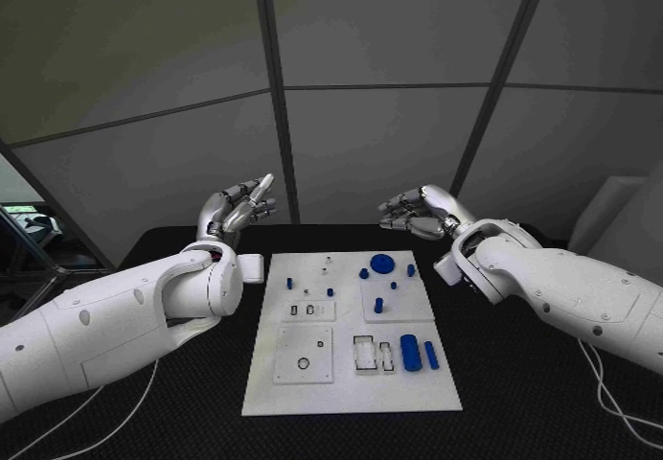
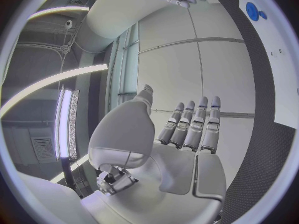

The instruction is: Assemble the parts on the task board

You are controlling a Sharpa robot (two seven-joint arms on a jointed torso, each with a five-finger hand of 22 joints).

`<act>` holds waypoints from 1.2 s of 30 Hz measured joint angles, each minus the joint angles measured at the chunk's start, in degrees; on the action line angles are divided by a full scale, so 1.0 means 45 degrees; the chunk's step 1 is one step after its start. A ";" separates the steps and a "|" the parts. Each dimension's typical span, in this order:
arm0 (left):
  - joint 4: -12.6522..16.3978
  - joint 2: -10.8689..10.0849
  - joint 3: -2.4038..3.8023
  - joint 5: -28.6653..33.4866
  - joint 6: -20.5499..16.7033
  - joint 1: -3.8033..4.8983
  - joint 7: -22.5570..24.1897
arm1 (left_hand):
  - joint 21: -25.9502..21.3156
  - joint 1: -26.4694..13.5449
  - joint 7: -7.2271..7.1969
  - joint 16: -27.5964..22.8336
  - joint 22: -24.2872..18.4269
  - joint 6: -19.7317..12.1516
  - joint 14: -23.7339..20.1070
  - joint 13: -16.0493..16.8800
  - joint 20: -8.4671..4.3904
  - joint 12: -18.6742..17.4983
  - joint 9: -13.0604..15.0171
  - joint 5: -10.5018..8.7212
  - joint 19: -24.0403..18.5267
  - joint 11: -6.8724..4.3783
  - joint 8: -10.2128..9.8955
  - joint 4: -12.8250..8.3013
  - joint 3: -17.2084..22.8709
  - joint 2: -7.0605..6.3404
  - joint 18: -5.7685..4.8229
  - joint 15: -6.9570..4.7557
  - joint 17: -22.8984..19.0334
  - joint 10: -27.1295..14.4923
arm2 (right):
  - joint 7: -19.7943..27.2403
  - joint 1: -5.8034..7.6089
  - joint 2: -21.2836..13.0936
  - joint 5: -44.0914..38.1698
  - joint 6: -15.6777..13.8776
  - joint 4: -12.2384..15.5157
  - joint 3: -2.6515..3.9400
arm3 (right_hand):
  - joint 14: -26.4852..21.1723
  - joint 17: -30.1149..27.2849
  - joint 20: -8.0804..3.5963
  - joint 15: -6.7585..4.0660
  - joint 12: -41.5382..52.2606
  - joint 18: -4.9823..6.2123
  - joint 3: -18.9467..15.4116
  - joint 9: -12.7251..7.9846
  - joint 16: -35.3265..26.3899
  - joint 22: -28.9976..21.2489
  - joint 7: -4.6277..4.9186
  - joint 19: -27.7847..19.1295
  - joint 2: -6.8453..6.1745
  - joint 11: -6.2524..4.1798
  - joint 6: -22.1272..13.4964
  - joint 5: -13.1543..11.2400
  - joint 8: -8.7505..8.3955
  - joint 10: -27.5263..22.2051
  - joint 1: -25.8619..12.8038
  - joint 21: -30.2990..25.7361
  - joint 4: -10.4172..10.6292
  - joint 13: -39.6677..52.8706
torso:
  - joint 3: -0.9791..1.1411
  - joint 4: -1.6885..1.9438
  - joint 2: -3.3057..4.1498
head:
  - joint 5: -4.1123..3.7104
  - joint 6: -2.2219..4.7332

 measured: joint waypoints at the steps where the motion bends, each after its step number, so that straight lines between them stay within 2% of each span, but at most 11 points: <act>1: 0.0130 -0.0078 0.0000 -0.0008 0.0062 -0.0001 0.0000 | 0.0211 0.0111 0.0061 0.0143 0.0080 0.0405 0.0462 0.0013 -0.0015 0.0081 0.0029 0.0008 0.0428 0.0027 0.0095 -0.0052 -0.0052 -0.0033 0.0002 -0.0100 0.0041 0.0526 | -0.0185 0.0056 0.0028 -0.0590 0.0110 -0.0036 0.0000 | 0.0514 0.0055 -0.0141 -0.0139 -0.0064 -0.0002 0.0095 -0.0009 0.0114 0.0099 -0.0047 0.0369 -0.0057 -0.0076 0.0233 0.0000 0.0000 0.0281 0.0057 0.0244 -0.0095 0.0000 | -0.0002 0.0015 0.0040 | -0.0032 0.0011; 3: 0.0426 -0.0261 -0.0001 -0.0051 0.0219 -0.0009 0.0000 | 0.0669 0.0267 0.0179 0.0341 0.0251 0.1035 0.1244 0.0019 -0.0048 0.0158 0.0047 0.0049 0.1374 0.0073 0.0156 -0.0155 -0.0155 -0.0015 0.0126 -0.0220 0.0091 0.1507 | -0.0640 0.0174 0.0111 -0.1908 0.0396 -0.0124 -0.0003 | 0.1783 0.0251 -0.0506 -0.0448 -0.0233 -0.0001 0.0269 -0.0011 0.0493 0.0394 -0.0168 0.1250 -0.0207 -0.0252 0.0709 0.0000 0.0000 0.0784 0.0035 0.0903 -0.0269 0.0000 | -0.0007 0.0037 0.0110 | -0.0077 0.0032; 4: 0.0535 -0.0332 -0.0001 -0.0081 0.0282 -0.0013 0.0000 | 0.0768 0.0290 0.0219 0.0364 0.0288 0.1221 0.1433 0.0014 -0.0058 0.0158 0.0046 0.0050 0.1606 0.0090 0.0156 -0.0169 -0.0169 0.0007 0.0559 -0.0266 0.0092 0.1706 | -0.0832 0.0236 0.0155 -0.2443 0.0524 -0.0161 -0.0009 | 0.2280 0.0359 -0.0648 -0.0562 -0.0299 -0.0001 0.0285 -0.0011 0.0692 0.0524 -0.0211 0.1600 -0.0279 -0.0304 0.0875 0.0000 0.0000 0.0938 -0.0012 0.1192 -0.0353 0.0000 | -0.0009 0.0050 0.0160 | -0.0100 0.0035; 11: 0.1490 -0.0894 -0.0003 -0.0335 0.0625 -0.0066 -0.0001 | 0.1036 0.0617 0.0339 0.0366 0.0346 0.1823 0.2154 -0.0033 -0.0155 0.0033 -0.0013 0.0050 0.2378 0.0018 0.0204 -0.0345 -0.0344 0.0066 0.0597 -0.0419 0.0091 0.2126 | -0.2073 0.0554 0.0440 -0.5736 0.1485 -0.0106 -0.0008 | 0.4565 0.2236 -0.1438 -0.1149 -0.0629 -0.0001 0.0651 -0.0028 0.3595 0.1729 -0.0506 0.3439 -0.0662 -0.0647 0.1583 0.0118 -0.0300 0.1490 -0.0396 0.3489 -0.0633 -0.0001 | -0.0066 0.0175 0.0477 | -0.0209 0.0054; 15: 0.2224 -0.1194 -0.0003 -0.0437 0.0707 -0.0143 -0.0014 | 0.1036 0.0617 0.0339 0.0365 0.0346 0.1823 0.2154 -0.0044 -0.0168 -0.0017 -0.0048 0.0049 0.2391 0.0018 0.0204 -0.0345 -0.0345 0.0066 0.0596 -0.0418 0.0091 0.2126 | -0.2646 0.0632 0.0659 -0.7039 0.2029 -0.0087 -0.0006 | 0.5037 0.5513 -0.1621 -0.1267 -0.0684 -0.0003 0.1212 -0.0028 0.7295 0.2702 -0.0579 0.3860 -0.0952 -0.0666 0.1657 0.0119 -0.0557 0.1509 -0.0686 0.5064 -0.0693 0.0013 | -0.0128 0.0255 0.0724 | -0.0282 0.0110; 16: 0.2353 -0.1234 -0.0003 -0.0455 0.0721 -0.0157 -0.0018 | 0.1036 0.0617 0.0339 0.0365 0.0346 0.1823 0.2154 -0.0044 -0.0167 -0.0047 -0.0051 0.0050 0.2391 0.0018 0.0204 -0.0350 -0.0350 0.0066 0.0596 -0.0419 0.0091 0.2126 | -0.2764 0.0635 0.0713 -0.7280 0.2151 -0.0095 -0.0007 | 0.5066 0.8066 -0.1666 -0.1297 -0.0773 -0.0001 0.1755 -0.0037 0.9340 0.3885 -0.0629 0.4174 -0.1221 -0.0666 0.1707 0.0119 -0.0746 0.1509 -0.0955 0.6537 -0.0692 0.0024 | -0.0146 0.0275 0.0780 | -0.0299 0.0117; 18: 0.2608 -0.1299 -0.0003 -0.0489 0.0752 -0.0165 -0.0030 | 0.1035 0.0617 0.0339 0.0365 0.0346 0.1822 0.2154 -0.0044 -0.0168 -0.0049 -0.0061 0.0049 0.2391 0.0018 0.0203 -0.0380 -0.0380 0.0067 0.0595 -0.0418 0.0091 0.2126 | -0.3012 0.0653 0.0839 -0.7770 0.2409 -0.0148 -0.0017 | 0.5082 1.0613 -0.1676 -0.1313 -0.0799 -0.0004 0.2199 -0.0041 1.2382 0.4935 -0.0648 0.4346 -0.1456 -0.0666 0.1726 0.0119 -0.0847 0.1508 -0.1190 0.7838 -0.0662 0.0024 | -0.0188 0.0326 0.0897 | -0.0344 0.0145; 19: 0.2697 -0.1316 -0.0003 -0.0501 0.0765 -0.0166 -0.0034 | 0.1036 0.0617 0.0339 0.0365 0.0345 0.1823 0.2154 -0.0043 -0.0168 -0.0049 -0.0061 0.0049 0.2391 0.0018 0.0203 -0.0380 -0.0380 0.0067 0.0596 -0.0419 0.0090 0.2126 | -0.3107 0.0660 0.0889 -0.7950 0.2500 -0.0175 -0.0020 | 0.5081 1.1234 -0.1649 -0.1313 -0.0799 -0.0004 0.2324 -0.0042 1.3062 0.5312 -0.0648 0.4382 -0.1479 -0.0666 0.1726 0.0119 -0.0847 0.1508 -0.1213 0.8223 -0.0625 0.0034 | -0.0204 0.0348 0.0945 | -0.0358 0.0155; 25: 0.3023 -0.1367 -0.0003 -0.0522 0.0810 -0.0188 -0.0060 | 0.1035 0.0636 0.0340 0.0364 0.0345 0.1822 0.2154 -0.0044 -0.0168 -0.0050 -0.0073 0.0049 0.2390 0.0018 0.0203 -0.0380 -0.0379 0.0086 0.0595 -0.0418 0.0076 0.2126 | -0.3545 0.0669 0.1095 -0.8771 0.2851 -0.0264 -0.0043 | 0.5081 1.2039 -0.1676 -0.1314 -0.0799 -0.0003 0.2482 -0.0041 1.3760 0.5944 -0.0688 0.4439 -0.1525 -0.0666 0.1685 0.0118 -0.0846 0.1508 -0.1259 0.8784 -0.0536 0.0037 | -0.0291 0.0469 0.1229 | -0.0391 0.0127; 31: 0.3205 -0.1422 -0.0003 -0.0515 0.0832 -0.0188 -0.0077 | 0.1035 0.0667 0.0324 0.0283 0.0334 0.1787 0.2154 -0.0043 -0.0168 -0.0114 -0.0104 0.0050 0.2390 0.0063 0.0150 -0.0415 -0.0414 0.0117 0.0595 -0.0419 0.0062 0.2170 | -0.3763 0.0685 0.1162 -0.9131 0.3084 -0.0345 -0.0049 | 0.5080 1.2298 -0.1630 -0.1314 -0.0799 -0.0003 0.2675 -0.0041 1.3987 0.6268 -0.0790 0.4484 -0.1626 -0.0666 0.1583 0.0071 -0.0846 0.1507 -0.1258 0.9096 -0.0519 0.0051 | -0.0342 0.0554 0.1405 | -0.0458 0.0017; 36: 0.3302 -0.1464 -0.0001 -0.0503 0.0851 -0.0190 -0.0091 | 0.1035 0.0667 0.0342 0.0212 0.0321 0.1725 0.2108 -0.0043 -0.0168 -0.0115 -0.0119 0.0049 0.2390 0.0063 0.0098 -0.0415 -0.0414 0.0117 0.0594 -0.0372 0.0046 0.2170 | -0.3882 0.0693 0.1202 -0.9318 0.3409 -0.0431 -0.0176 | 0.5080 1.2379 -0.1630 -0.1314 -0.0799 -0.0004 0.2702 -0.0040 1.4012 0.6412 -0.0812 0.4484 -0.1626 -0.0666 0.1561 0.0071 -0.0846 0.1507 -0.1258 0.9168 -0.0516 0.0050 | -0.0371 0.0583 0.1482 | -0.0474 -0.0024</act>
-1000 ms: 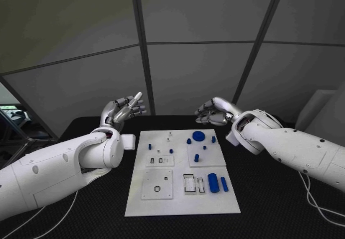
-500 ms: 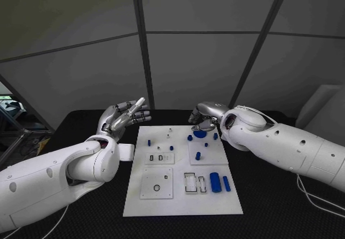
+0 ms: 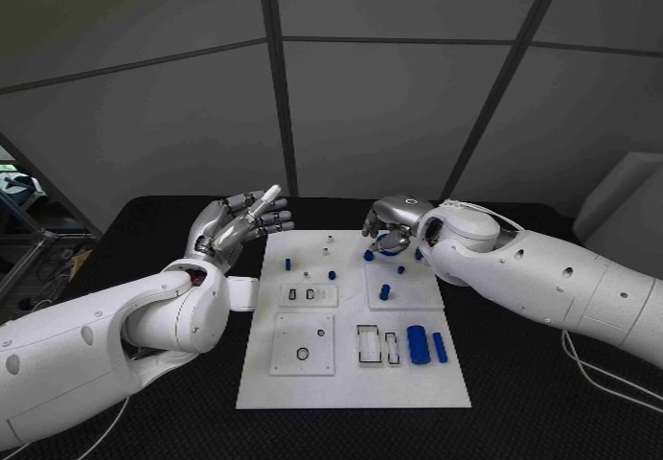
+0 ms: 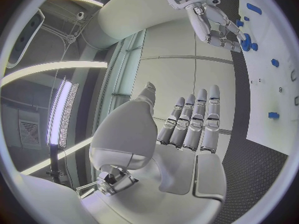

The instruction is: Assemble the parts on the task board

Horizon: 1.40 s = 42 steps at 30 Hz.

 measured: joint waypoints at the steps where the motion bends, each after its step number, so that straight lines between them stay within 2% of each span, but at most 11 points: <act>1: 0.0010 -0.0005 0.0000 0.0001 0.0002 0.0000 -0.0002 | 0.0000 0.0000 0.0000 0.0000 0.0000 0.0000 0.0000 0.0000 0.0000 0.0000 0.0000 0.0000 0.0000 0.0000 0.0000 0.0000 0.0000 0.0000 -0.0001 0.0000 -0.0002 0.0000 | -0.0016 0.0000 0.0011 -0.0027 0.0063 -0.0022 -0.0030 | 0.0000 0.0014 0.0000 0.0000 0.0000 0.0000 0.0000 0.0000 0.0052 0.0019 -0.0007 0.0000 0.0000 0.0000 -0.0007 0.0000 0.0000 0.0000 0.0000 0.0039 0.0000 0.0000 | -0.0001 0.0004 0.0012 | 0.0000 -0.0011; 6: 0.0031 -0.0037 0.0003 0.0004 0.0013 0.0000 -0.0008 | 0.0000 0.0000 0.0000 0.0000 -0.0010 0.0000 0.0000 0.0001 0.0000 -0.0047 0.0000 0.0000 0.0000 0.0000 0.0000 0.0034 -0.0034 0.0000 -0.0001 0.0000 -0.0012 0.0000 | -0.0088 -0.0003 0.0080 -0.0110 0.0306 -0.0159 -0.0120 | -0.0001 0.0053 0.0000 0.0000 0.0000 0.0001 0.0036 0.0001 0.0063 0.0052 -0.0042 0.0000 0.0000 0.0000 -0.0042 -0.0001 0.0001 -0.0001 0.0000 0.0059 0.0036 -0.0001 | -0.0001 0.0012 0.0059 | 0.0010 -0.0051; 18: 0.0050 -0.0069 0.0003 0.0006 0.0026 0.0001 -0.0029 | 0.0000 0.0000 0.0000 -0.0049 -0.0020 0.0001 0.0000 0.0001 0.0000 -0.0047 -0.0011 0.0000 -0.0001 0.0000 0.0000 0.0034 -0.0033 0.0000 -0.0001 0.0000 -0.0021 0.0000 | -0.0157 -0.0004 0.0337 -0.0185 0.0601 -0.0504 -0.0191 | -0.0001 0.0140 0.0000 0.0000 0.0001 0.0000 0.0139 0.0001 0.0140 0.0132 -0.0042 -0.0001 -0.0036 0.0000 -0.0042 -0.0044 0.0001 -0.0001 0.0036 0.0160 0.0071 -0.0002 | -0.0005 0.0029 0.0121 | 0.0028 -0.0186; 29: 0.0003 -0.0048 0.0004 0.0008 0.0049 0.0003 -0.0052 | 0.0000 0.0000 -0.0046 -0.0048 -0.0031 -0.0045 -0.0045 0.0002 0.0000 -0.0047 -0.0022 0.0000 -0.0001 0.0000 0.0001 -0.0002 -0.0069 0.0000 -0.0001 0.0045 -0.0031 0.0000 | -0.0144 -0.0003 0.0429 -0.0209 0.0574 -0.0596 -0.0197 | -0.0002 0.0257 0.0000 0.0000 0.0001 -0.0001 0.0404 0.0002 0.0263 0.0282 -0.0042 -0.0001 -0.0050 -0.0002 -0.0043 -0.0043 0.0002 0.0001 0.0050 0.0346 0.0137 -0.0003 | -0.0001 0.0013 0.0156 | 0.0070 -0.0265; 34: -0.0018 -0.0028 0.0004 0.0010 0.0062 0.0003 -0.0069 | 0.0000 -0.0001 -0.0046 -0.0099 -0.0030 -0.0045 -0.0045 0.0002 0.0000 -0.0094 -0.0022 0.0000 -0.0001 0.0000 0.0001 -0.0002 -0.0069 0.0000 -0.0001 0.0045 -0.0031 0.0000 | -0.0135 -0.0003 0.0462 -0.0214 0.0576 -0.0687 -0.0197 | -0.0002 0.0310 0.0000 0.0000 0.0001 -0.0001 0.0613 0.0002 0.0359 0.0366 -0.0041 -0.0001 -0.0050 -0.0093 -0.0042 -0.0043 0.0002 0.0092 0.0050 0.0451 0.0214 -0.0003 | -0.0012 0.0012 0.0172 | 0.0071 -0.0304; 39: -0.0019 -0.0011 0.0004 0.0010 0.0075 0.0003 -0.0086 | 0.0000 0.0000 -0.0046 -0.0101 -0.0029 -0.0045 -0.0045 0.0002 0.0000 -0.0097 -0.0022 0.0000 -0.0002 0.0000 0.0001 -0.0002 -0.0069 0.0000 -0.0001 0.0045 -0.0030 0.0000 | -0.0123 -0.0002 0.0533 -0.0217 0.0598 -0.0812 -0.0198 | -0.0002 0.0367 0.0000 0.0000 0.0001 -0.0002 0.0813 0.0030 0.0413 0.0443 0.0065 -0.0001 -0.0049 -0.0119 0.0064 -0.0076 0.0002 0.0207 0.0050 0.0540 0.0310 0.0000 | -0.0022 0.0007 0.0194 | 0.0065 -0.0339; 42: -0.0018 -0.0005 0.0004 0.0010 0.0081 0.0003 -0.0093 | 0.0000 0.0000 -0.0046 -0.0101 -0.0029 -0.0045 -0.0045 0.0002 0.0001 -0.0097 -0.0021 0.0000 -0.0002 0.0000 0.0001 -0.0002 -0.0069 0.0000 -0.0001 0.0045 -0.0030 0.0000 | -0.0110 -0.0002 0.0582 -0.0219 0.0619 -0.0879 -0.0200 | -0.0002 0.0373 0.0000 0.0000 0.0061 -0.0002 0.0902 0.0029 0.0422 0.0468 0.0040 -0.0001 -0.0049 -0.0158 0.0134 -0.0101 0.0002 0.0252 0.0050 0.0564 0.0328 0.0008 | -0.0032 0.0007 0.0198 | 0.0055 -0.0367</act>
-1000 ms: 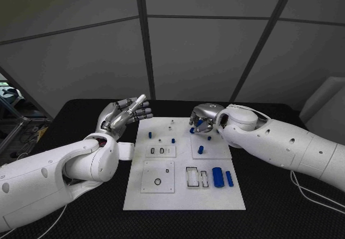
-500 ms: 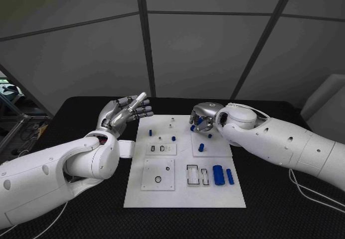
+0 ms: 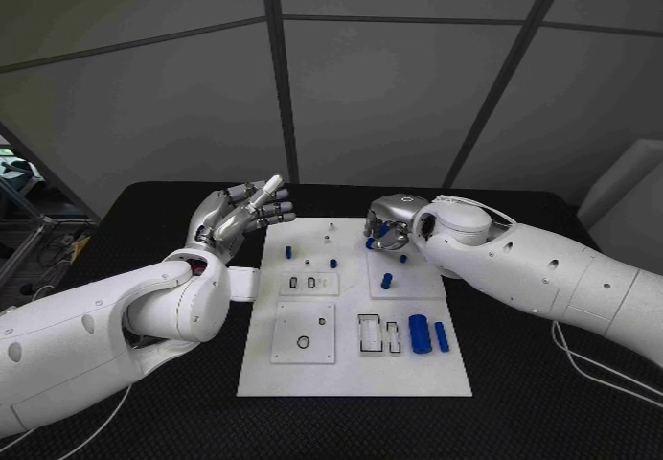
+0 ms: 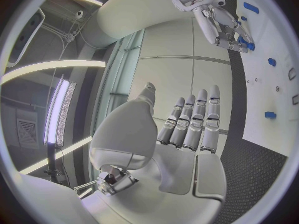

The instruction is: Assemble the parts on the task board

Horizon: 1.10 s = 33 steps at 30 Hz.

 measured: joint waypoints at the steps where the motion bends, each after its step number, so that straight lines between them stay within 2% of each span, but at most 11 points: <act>1: 0.0002 0.0001 0.0000 0.0000 0.0002 0.0000 -0.0002 | 0.0000 0.0000 -0.0001 0.0000 0.0000 0.0000 0.0000 0.0000 0.0000 0.0000 0.0000 0.0000 0.0000 0.0000 0.0000 0.0000 0.0000 0.0000 -0.0001 0.0000 0.0000 0.0000 | 0.0006 0.0000 0.0021 -0.0001 0.0009 -0.0025 0.0000 | 0.0000 0.0012 0.0000 0.0000 0.0000 0.0001 0.0038 0.0010 0.0000 0.0023 0.0038 0.0000 0.0000 -0.0038 0.0038 0.0000 0.0000 0.0049 0.0000 0.0041 0.0038 0.0000 | -0.0001 0.0000 0.0004 | -0.0005 -0.0005; 6: 0.0009 0.0012 0.0000 0.0000 0.0015 0.0000 -0.0012 | 0.0000 0.0000 0.0000 0.0000 0.0001 0.0000 0.0000 0.0000 0.0000 0.0000 0.0000 0.0000 0.0000 0.0000 0.0000 0.0000 0.0000 0.0000 0.0000 0.0000 0.0001 0.0000 | 0.0035 0.0000 0.0109 -0.0004 0.0047 -0.0136 -0.0003 | 0.0000 0.0042 0.0000 0.0000 0.0000 0.0001 0.0156 0.0012 0.0054 0.0054 0.0018 0.0000 0.0000 -0.0002 0.0061 0.0000 0.0000 0.0092 0.0000 0.0076 0.0086 0.0000 | -0.0009 0.0006 0.0021 | -0.0005 -0.0038; 13: 0.0009 0.0021 0.0000 0.0000 0.0026 0.0000 -0.0025 | -0.0050 0.0000 0.0000 0.0001 0.0001 0.0000 0.0000 0.0001 0.0000 0.0000 0.0001 0.0000 0.0000 0.0000 -0.0047 0.0000 0.0000 0.0000 0.0000 0.0000 0.0001 0.0000 | 0.0054 0.0000 0.0183 -0.0006 0.0080 -0.0268 -0.0004 | 0.0000 0.0096 0.0000 0.0000 0.0000 0.0000 0.0373 0.0028 0.0122 0.0103 0.0099 0.0000 0.0000 -0.0015 0.0279 -0.0076 0.0081 0.0196 0.0000 0.0139 0.0162 -0.0001 | -0.0021 0.0009 0.0038 | -0.0010 -0.0005; 19: 0.0008 0.0040 0.0000 0.0000 0.0037 0.0000 -0.0039 | -0.0050 0.0000 0.0000 0.0001 0.0002 0.0001 0.0000 0.0000 0.0000 0.0000 0.0001 0.0000 0.0000 0.0000 -0.0046 0.0000 0.0000 0.0000 0.0000 -0.0001 0.0002 0.0000 | 0.0062 0.0001 0.0217 -0.0006 0.0090 -0.0347 -0.0004 | 0.0000 0.0097 0.0000 0.0000 0.0000 0.0000 0.0589 0.0046 0.0122 0.0162 0.0086 0.0000 0.0000 0.0001 0.0448 -0.0076 0.0105 0.0365 0.0000 0.0223 0.0223 -0.0002 | -0.0026 0.0011 0.0056 | -0.0015 -0.0061; 25: 0.0000 0.0042 0.0000 0.0000 0.0041 0.0000 -0.0050 | -0.0050 0.0067 0.0000 0.0001 -0.0012 0.0001 0.0000 0.0000 0.0000 0.0000 0.0002 0.0000 -0.0001 0.0000 -0.0046 0.0000 0.0000 0.0068 0.0000 0.0000 0.0002 0.0000 | 0.0064 0.0007 0.0240 -0.0007 0.0092 -0.0385 -0.0002 | 0.0029 0.0135 0.0000 -0.0030 -0.0001 -0.0001 0.0811 0.0055 0.0169 0.0234 0.0109 0.0000 0.0000 -0.0073 0.0628 -0.0127 0.0178 0.0528 0.0000 0.0303 0.0248 -0.0003 | -0.0039 0.0018 0.0070 | -0.0021 -0.0092; 33: -0.0015 0.0053 0.0000 0.0000 0.0046 0.0000 -0.0069 | -0.0050 0.0067 0.0000 0.0002 -0.0011 0.0001 0.0000 0.0000 0.0000 0.0000 -0.0011 0.0000 0.0000 0.0000 -0.0046 0.0000 0.0000 0.0067 -0.0001 0.0000 -0.0009 0.0000 | 0.0130 0.0008 0.0232 -0.0012 -0.0087 -0.0290 -0.0002 | 0.0046 0.0248 0.0000 -0.0188 0.0147 0.0000 0.1177 0.0126 0.0282 0.0500 -0.0044 -0.0001 0.0001 -0.0258 0.1232 -0.0239 0.0399 0.1122 0.0182 0.0569 0.0264 0.0073 | -0.0046 0.0013 0.0081 | 0.0007 -0.0133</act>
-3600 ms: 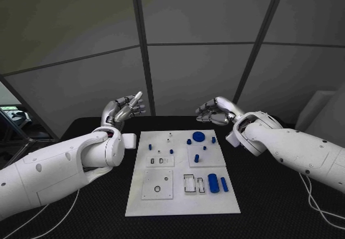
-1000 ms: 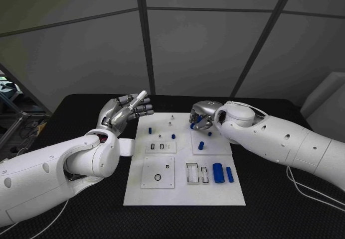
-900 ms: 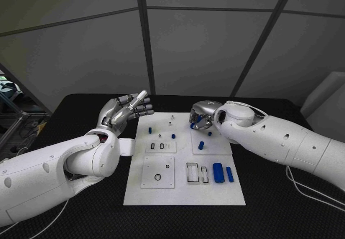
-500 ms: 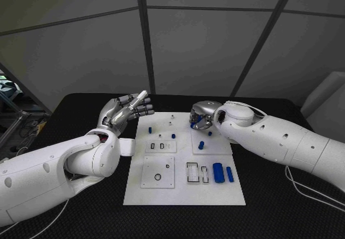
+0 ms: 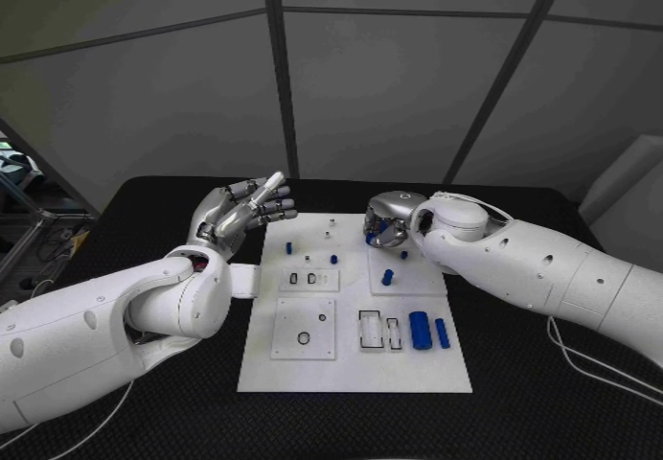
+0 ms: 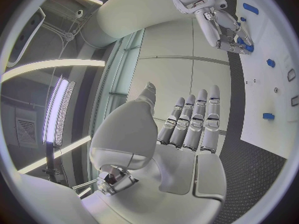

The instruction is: Assemble the parts on the task board

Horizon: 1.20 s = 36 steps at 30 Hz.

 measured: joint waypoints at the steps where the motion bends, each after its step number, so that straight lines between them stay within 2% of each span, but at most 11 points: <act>1: -0.0003 0.0000 0.0000 0.0000 0.0000 0.0000 -0.0002 | 0.0000 0.0000 0.0000 0.0000 0.0000 0.0000 0.0000 0.0000 0.0000 0.0000 0.0000 0.0000 0.0000 0.0000 0.0000 0.0000 0.0000 0.0000 0.0000 0.0000 0.0000 0.0000 | 0.0013 -0.0001 -0.0007 0.0000 -0.0057 0.0030 -0.0001 | 0.0020 0.0016 -0.0028 -0.0021 0.0000 0.0000 0.0017 0.0008 0.0026 0.0034 -0.0004 0.0028 0.0000 0.0013 0.0046 -0.0010 0.0008 0.0074 0.0027 0.0000 0.0017 0.0010 | 0.0000 -0.0004 0.0001 | 0.0001 -0.0002; 10: -0.0062 -0.0006 0.0000 0.0000 0.0006 0.0000 -0.0020 | 0.0000 0.0000 0.0000 0.0000 0.0002 0.0000 0.0000 0.0000 0.0047 0.0000 0.0001 0.0000 -0.0047 0.0000 0.0000 0.0000 0.0000 0.0000 -0.0001 0.0000 0.0001 0.0000 | -0.0037 -0.0008 -0.0059 -0.0029 -0.1146 0.0410 -0.0003 | -0.0024 0.0068 -0.0093 -0.0065 -0.0003 -0.0001 0.0156 0.0085 0.0027 0.0223 -0.0023 0.0093 0.0051 -0.0018 0.0065 -0.0082 0.0036 0.0107 0.0111 0.0148 0.0015 0.0019 | -0.0009 -0.0006 0.0015 | 0.0001 0.0018; 15: -0.0107 -0.0001 0.0000 0.0000 0.0009 0.0000 -0.0025 | 0.0000 0.0000 0.0000 0.0000 -0.0009 0.0000 0.0000 0.0000 0.0047 0.0000 0.0001 0.0000 -0.0047 0.0000 0.0000 0.0000 0.0000 0.0000 0.0000 0.0000 0.0001 0.0000 | -0.0183 -0.0008 0.0175 -0.0087 -0.1992 0.0344 0.0002 | -0.0024 0.0090 -0.0093 -0.0065 -0.0005 -0.0001 0.0157 0.0086 0.0027 0.0266 0.0023 0.0093 0.0066 -0.0018 0.0110 -0.0071 0.0035 0.0106 0.0127 0.0163 0.0017 0.0018 | -0.0010 -0.0006 0.0021 | 0.0027 0.0073; 20: -0.0134 0.0018 0.0000 0.0001 0.0010 0.0000 -0.0031 | 0.0000 0.0000 0.0045 -0.0028 -0.0009 -0.0046 0.0000 0.0001 0.0047 -0.0051 0.0000 0.0000 -0.0047 0.0000 0.0001 0.0000 0.0000 0.0000 -0.0001 0.0000 0.0002 0.0000 | -0.0238 0.0049 0.0609 -0.0103 -0.2697 -0.0181 0.0003 | -0.0025 0.0089 -0.0093 -0.0065 -0.0009 -0.0001 0.0192 0.0084 0.0027 0.0265 0.0024 0.0092 0.0066 -0.0017 0.0110 -0.0038 0.0032 0.0105 0.0127 0.0200 0.0052 0.0015 | -0.0024 0.0009 0.0043 | 0.0024 0.0133; 24: -0.0132 0.0055 0.0000 0.0001 0.0010 0.0000 -0.0033 | -0.0015 0.0069 0.0046 -0.0050 -0.0021 -0.0046 0.0000 0.0000 -0.0002 -0.0051 -0.0010 0.0000 -0.0095 0.0000 -0.0005 0.0000 0.0000 0.0069 -0.0001 0.0000 -0.0011 0.0000 | -0.0240 0.0106 0.0959 -0.0098 -0.2994 -0.0644 0.0007 | -0.0025 0.0093 -0.0092 -0.0065 -0.0010 -0.0001 0.0193 0.0081 0.0098 0.0279 0.0025 0.0092 0.0066 -0.0016 0.0109 -0.0035 0.0020 0.0105 0.0127 0.0200 0.0053 0.0011 | -0.0040 0.0021 0.0062 | 0.0045 0.0164; 36: -0.0106 0.0133 0.0000 0.0001 0.0012 0.0000 -0.0036 | -0.0049 0.0068 0.0045 -0.0049 -0.0031 -0.0045 0.0000 0.0001 -0.0001 -0.0051 -0.0009 0.0000 -0.0095 0.0000 -0.0049 0.0000 0.0000 0.0068 -0.0001 0.0000 -0.0009 0.0000 | -0.0135 0.0132 0.1727 -0.0055 -0.3280 -0.1415 0.0007 | -0.0025 0.0097 -0.0092 -0.0064 -0.0062 -0.0001 0.0261 0.0080 0.0099 0.0278 0.0024 0.0092 0.0065 -0.0015 0.0102 -0.0036 -0.0004 0.0104 0.0126 0.0200 0.0052 -0.0006 | -0.0056 0.0066 0.0150 | 0.0056 0.0197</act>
